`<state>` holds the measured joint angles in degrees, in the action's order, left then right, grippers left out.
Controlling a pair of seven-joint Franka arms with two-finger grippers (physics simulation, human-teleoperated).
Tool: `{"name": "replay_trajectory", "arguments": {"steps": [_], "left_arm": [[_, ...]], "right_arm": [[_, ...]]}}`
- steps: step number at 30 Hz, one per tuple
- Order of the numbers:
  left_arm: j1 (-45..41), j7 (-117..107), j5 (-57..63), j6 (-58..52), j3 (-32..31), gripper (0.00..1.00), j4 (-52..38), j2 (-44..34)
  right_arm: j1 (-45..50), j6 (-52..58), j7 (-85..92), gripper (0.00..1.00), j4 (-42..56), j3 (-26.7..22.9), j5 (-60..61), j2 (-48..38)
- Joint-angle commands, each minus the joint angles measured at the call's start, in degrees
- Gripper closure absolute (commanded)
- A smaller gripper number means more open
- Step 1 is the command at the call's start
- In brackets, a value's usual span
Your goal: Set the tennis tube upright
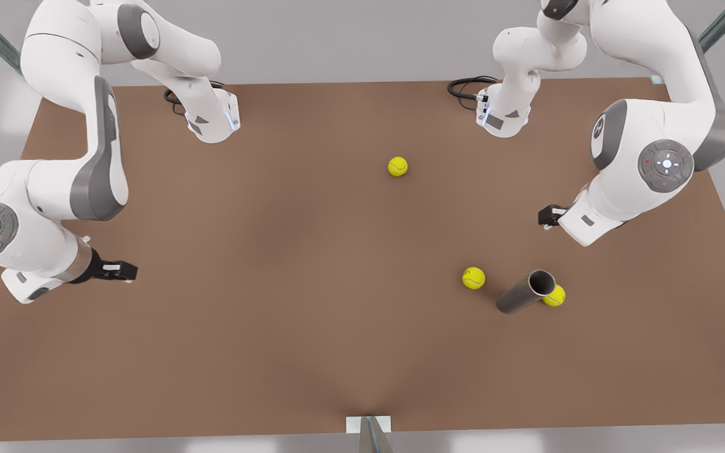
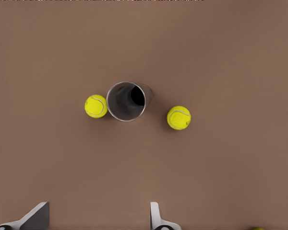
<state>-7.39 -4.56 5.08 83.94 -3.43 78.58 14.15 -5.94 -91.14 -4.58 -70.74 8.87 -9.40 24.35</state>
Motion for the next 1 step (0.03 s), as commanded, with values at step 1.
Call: {"name": "replay_trajectory", "arguments": {"steps": [1], "left_arm": [[0.0,-0.01,0.02,0.0,0.0,0.0,0.0,0.0]], "right_arm": [[0.14,0.0,0.01,0.0,-0.01,0.01,0.0,-0.01]]}}
